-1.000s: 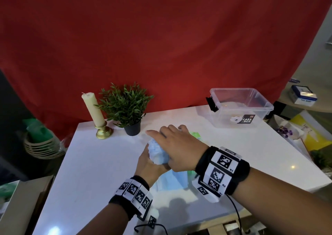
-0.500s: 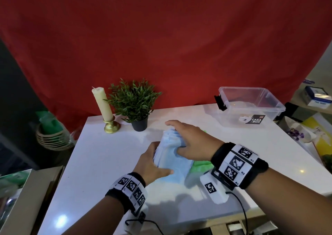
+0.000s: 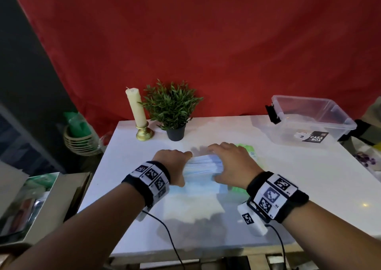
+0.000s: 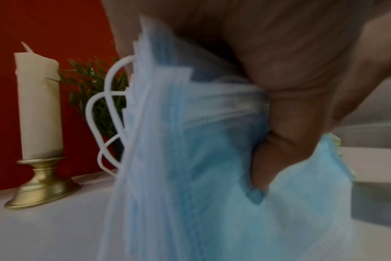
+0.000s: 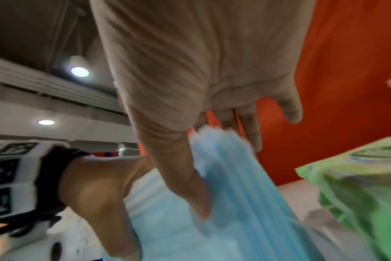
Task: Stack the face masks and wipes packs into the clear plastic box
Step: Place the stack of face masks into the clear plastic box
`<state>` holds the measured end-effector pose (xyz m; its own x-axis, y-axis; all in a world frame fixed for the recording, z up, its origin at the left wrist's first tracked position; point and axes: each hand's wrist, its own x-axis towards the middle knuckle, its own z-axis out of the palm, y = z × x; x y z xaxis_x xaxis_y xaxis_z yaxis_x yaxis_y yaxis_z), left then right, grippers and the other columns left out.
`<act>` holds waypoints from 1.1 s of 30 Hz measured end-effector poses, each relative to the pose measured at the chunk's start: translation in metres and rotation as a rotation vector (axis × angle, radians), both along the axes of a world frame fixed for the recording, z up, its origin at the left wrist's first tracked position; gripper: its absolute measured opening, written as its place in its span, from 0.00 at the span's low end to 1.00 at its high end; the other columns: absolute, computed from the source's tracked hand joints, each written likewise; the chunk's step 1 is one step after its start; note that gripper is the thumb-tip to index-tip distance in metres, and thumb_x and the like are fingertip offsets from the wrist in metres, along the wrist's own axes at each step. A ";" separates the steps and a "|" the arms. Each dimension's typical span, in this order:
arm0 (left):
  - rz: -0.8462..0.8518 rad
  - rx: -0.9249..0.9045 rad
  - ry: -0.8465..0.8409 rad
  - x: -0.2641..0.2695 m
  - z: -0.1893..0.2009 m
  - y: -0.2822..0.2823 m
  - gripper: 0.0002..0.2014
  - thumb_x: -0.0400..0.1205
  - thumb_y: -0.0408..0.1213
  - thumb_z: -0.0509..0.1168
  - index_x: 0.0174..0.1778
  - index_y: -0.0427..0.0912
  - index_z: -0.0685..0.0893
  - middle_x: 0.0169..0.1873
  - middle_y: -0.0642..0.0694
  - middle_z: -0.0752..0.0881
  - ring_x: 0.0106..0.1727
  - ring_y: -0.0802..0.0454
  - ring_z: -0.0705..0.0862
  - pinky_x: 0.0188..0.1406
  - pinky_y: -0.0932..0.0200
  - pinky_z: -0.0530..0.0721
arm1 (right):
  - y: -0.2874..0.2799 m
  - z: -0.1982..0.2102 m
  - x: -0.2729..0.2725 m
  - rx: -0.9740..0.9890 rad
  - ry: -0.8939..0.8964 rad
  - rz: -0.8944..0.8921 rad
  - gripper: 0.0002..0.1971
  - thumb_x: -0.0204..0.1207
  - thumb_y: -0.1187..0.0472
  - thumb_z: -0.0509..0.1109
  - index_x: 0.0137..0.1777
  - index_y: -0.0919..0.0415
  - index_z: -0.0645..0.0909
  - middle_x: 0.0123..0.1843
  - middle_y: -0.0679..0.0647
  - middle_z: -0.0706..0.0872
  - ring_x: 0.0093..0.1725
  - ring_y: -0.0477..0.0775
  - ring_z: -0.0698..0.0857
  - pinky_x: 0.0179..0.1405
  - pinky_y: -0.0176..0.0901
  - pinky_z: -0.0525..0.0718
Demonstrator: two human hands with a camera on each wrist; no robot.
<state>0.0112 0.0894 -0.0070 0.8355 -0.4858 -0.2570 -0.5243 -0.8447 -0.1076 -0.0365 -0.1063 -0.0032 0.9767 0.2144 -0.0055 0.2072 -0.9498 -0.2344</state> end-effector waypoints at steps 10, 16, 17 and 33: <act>0.006 -0.012 0.018 -0.002 -0.014 -0.003 0.38 0.65 0.49 0.77 0.70 0.47 0.69 0.57 0.47 0.84 0.56 0.43 0.85 0.50 0.50 0.81 | 0.043 -0.022 0.015 -0.365 0.067 0.138 0.38 0.62 0.50 0.76 0.71 0.57 0.66 0.62 0.54 0.80 0.63 0.60 0.80 0.66 0.65 0.73; 0.025 -0.019 0.030 -0.002 -0.019 0.002 0.37 0.67 0.51 0.77 0.70 0.49 0.69 0.57 0.48 0.86 0.54 0.42 0.87 0.50 0.48 0.85 | 0.037 -0.025 0.019 -0.311 0.110 0.144 0.34 0.61 0.50 0.77 0.65 0.54 0.68 0.57 0.53 0.81 0.56 0.59 0.82 0.52 0.54 0.79; 0.023 -0.017 0.020 -0.001 -0.018 0.002 0.36 0.67 0.50 0.76 0.70 0.49 0.69 0.57 0.48 0.87 0.53 0.42 0.87 0.48 0.48 0.85 | 0.036 -0.022 0.020 -0.300 0.120 0.145 0.32 0.61 0.51 0.77 0.64 0.54 0.69 0.56 0.53 0.81 0.55 0.59 0.83 0.49 0.52 0.79; 0.005 -0.010 0.035 -0.008 -0.021 -0.001 0.32 0.70 0.42 0.73 0.70 0.48 0.69 0.59 0.49 0.85 0.56 0.42 0.84 0.49 0.49 0.84 | 0.025 -0.028 0.021 -0.260 0.197 0.111 0.31 0.63 0.49 0.78 0.65 0.54 0.71 0.58 0.52 0.82 0.56 0.59 0.84 0.45 0.47 0.83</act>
<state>0.0036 0.0882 -0.0277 0.8283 -0.4846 -0.2811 -0.5236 -0.8481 -0.0808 -0.0157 -0.0817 -0.0308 0.9223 0.2862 -0.2598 0.2876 -0.9572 -0.0331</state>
